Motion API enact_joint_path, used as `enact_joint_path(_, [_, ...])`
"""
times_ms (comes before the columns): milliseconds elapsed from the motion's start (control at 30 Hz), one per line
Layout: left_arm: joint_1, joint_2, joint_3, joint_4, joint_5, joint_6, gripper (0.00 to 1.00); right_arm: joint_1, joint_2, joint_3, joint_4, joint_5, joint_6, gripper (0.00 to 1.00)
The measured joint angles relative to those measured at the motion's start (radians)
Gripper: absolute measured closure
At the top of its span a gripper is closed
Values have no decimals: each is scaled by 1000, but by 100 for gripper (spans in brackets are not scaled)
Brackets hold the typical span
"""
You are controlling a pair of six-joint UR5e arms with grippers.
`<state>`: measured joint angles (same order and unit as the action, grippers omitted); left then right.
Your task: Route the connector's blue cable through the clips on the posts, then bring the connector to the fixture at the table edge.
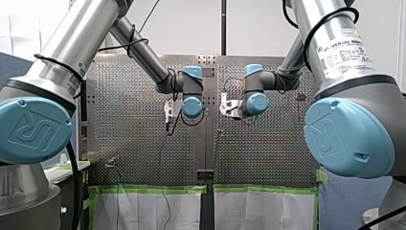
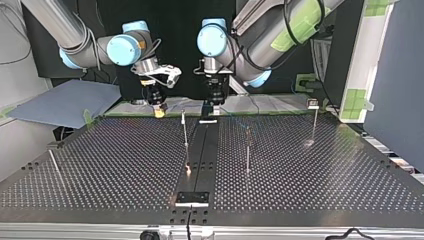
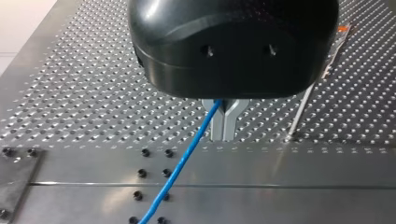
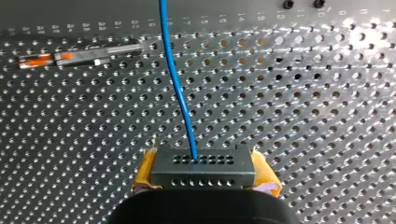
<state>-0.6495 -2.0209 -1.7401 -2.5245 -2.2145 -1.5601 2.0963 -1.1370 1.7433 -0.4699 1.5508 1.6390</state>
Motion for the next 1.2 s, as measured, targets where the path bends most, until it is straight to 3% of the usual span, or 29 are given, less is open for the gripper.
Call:
enact_joint_path(300, [-18,-50,-6,21,3,2,100,-1,0,44,-38,10,0,100])
enact_joint_path(700, [-44,-129,-6,48,-9,8,100,-10,2,109,-106,61,3,100])
enact_joint_path(933, [-58,-136,-8,50,-12,8,100,-22,13,118,-134,59,-11,100])
enact_joint_path(1200, [-66,-186,-7,81,-13,8,100,-38,74,118,-176,39,-27,100])
